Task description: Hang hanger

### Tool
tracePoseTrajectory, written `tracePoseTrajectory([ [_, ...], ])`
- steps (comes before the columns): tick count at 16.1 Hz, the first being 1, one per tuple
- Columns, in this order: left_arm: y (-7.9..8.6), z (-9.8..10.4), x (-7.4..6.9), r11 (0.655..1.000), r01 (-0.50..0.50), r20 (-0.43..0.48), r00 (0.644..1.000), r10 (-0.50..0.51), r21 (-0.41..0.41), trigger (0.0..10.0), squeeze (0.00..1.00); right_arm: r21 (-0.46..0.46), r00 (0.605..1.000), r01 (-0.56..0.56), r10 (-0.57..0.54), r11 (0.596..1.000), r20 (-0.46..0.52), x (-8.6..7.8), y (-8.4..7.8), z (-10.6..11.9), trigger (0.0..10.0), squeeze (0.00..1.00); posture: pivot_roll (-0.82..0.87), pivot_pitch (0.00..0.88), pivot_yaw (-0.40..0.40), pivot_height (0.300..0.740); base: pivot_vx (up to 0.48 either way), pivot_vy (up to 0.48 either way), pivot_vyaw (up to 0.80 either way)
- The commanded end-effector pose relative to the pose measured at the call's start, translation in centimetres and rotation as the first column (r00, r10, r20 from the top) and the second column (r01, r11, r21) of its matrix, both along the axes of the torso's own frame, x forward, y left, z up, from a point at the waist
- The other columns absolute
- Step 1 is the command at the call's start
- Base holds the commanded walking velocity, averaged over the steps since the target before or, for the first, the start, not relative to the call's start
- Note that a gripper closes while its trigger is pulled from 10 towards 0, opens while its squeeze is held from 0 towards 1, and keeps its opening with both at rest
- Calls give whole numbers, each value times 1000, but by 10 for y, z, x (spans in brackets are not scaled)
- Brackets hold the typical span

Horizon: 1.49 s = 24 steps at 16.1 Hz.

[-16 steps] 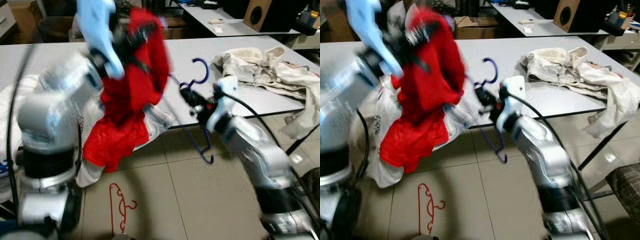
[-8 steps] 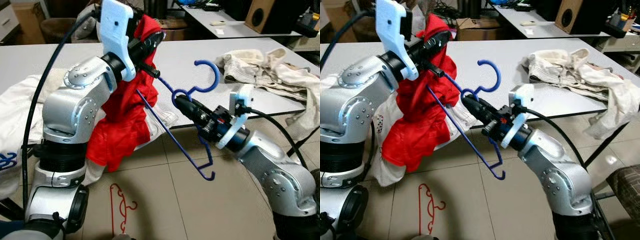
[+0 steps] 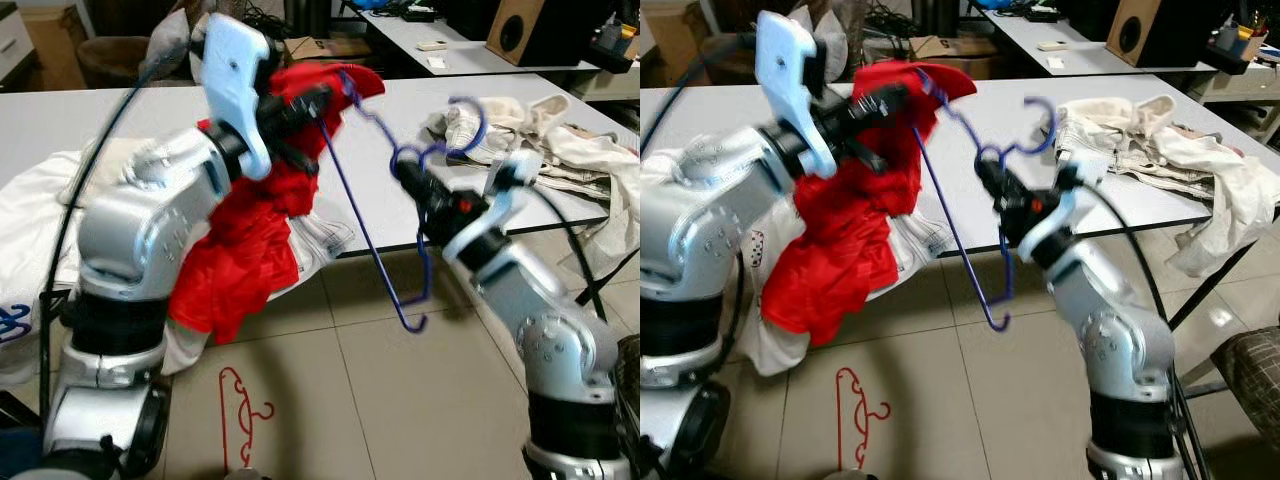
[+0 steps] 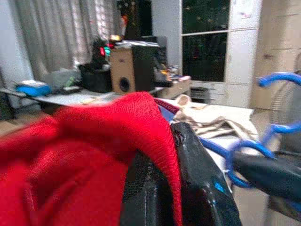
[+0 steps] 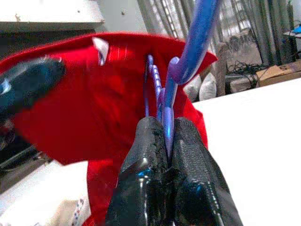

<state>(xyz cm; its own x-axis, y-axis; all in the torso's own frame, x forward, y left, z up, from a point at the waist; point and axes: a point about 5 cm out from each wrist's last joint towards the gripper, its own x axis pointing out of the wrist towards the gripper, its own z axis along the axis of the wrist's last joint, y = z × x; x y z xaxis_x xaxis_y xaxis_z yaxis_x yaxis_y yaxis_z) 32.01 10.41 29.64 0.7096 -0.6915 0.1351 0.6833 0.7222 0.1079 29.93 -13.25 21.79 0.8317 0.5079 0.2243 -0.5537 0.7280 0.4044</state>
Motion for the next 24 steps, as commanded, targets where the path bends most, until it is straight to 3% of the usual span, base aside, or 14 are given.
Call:
tracePoseTrajectory([
  [1, -6, 4, -5, 999, 40, 8, 999, -40, -6, 10000, 0, 19, 1000, 1, 0, 1000, -24, 2, -1, -1, 10000, 0, 16, 0, -11, 740, 0, 0, 0],
  [3, -9, 6, -8, 997, 64, 6, 998, -64, -36, 10000, 0, -14, 994, -55, 54, 998, -93, 3, 11, -11, 10000, 0, 17, 0, -14, 740, 0, 0, 0],
  [4, -9, 11, -8, 996, 61, 12, 998, -61, -71, 10000, 0, -115, 983, -104, 84, 988, -165, 1, 20, -27, 10000, 0, 19, 0, -15, 740, 0, 0, 0],
  [9, -5, 20, -2, 988, 5, 7, 1000, -4, -156, 10000, 0, -98, 977, -128, 109, 987, -186, 0, 31, -34, 10000, 0, 19, 0, -13, 740, 0, 0, 0],
  [13, -5, 7, -5, 995, 2, -34, 999, -5, -103, 10000, 0, 23, 994, -44, 46, 999, -101, 8, 26, -19, 10000, 0, 17, 0, -16, 740, 0, 0, 0],
  [15, -7, 5, -8, 996, 36, -55, 998, -41, -85, 10000, 0, 145, 993, 80, -65, 986, -101, 19, 10, -13, 10000, 0, 20, 0, -21, 740, 0, 0, 0],
  [18, -15, -1, -21, 981, 157, -119, 978, -170, -117, 10000, 0, 104, 982, 145, -131, 984, -133, 29, 2, -20, 10000, 0, 20, 0, -20, 740, 0, 0, 0],
  [21, -26, -10, -38, 957, 257, -182, 943, -279, -136, 10000, 0, 150, 989, 128, -114, 980, -96, 33, 8, -14, 10000, 0, 22, 0, -22, 740, 0, 0, 0],
  [24, -29, -25, -37, 976, 207, -218, 952, -215, -63, 10000, 0, 211, 998, 62, -57, 976, -32, 31, 19, -4, 10000, 0, 28, 0, -25, 740, 0, 0, 0],
])
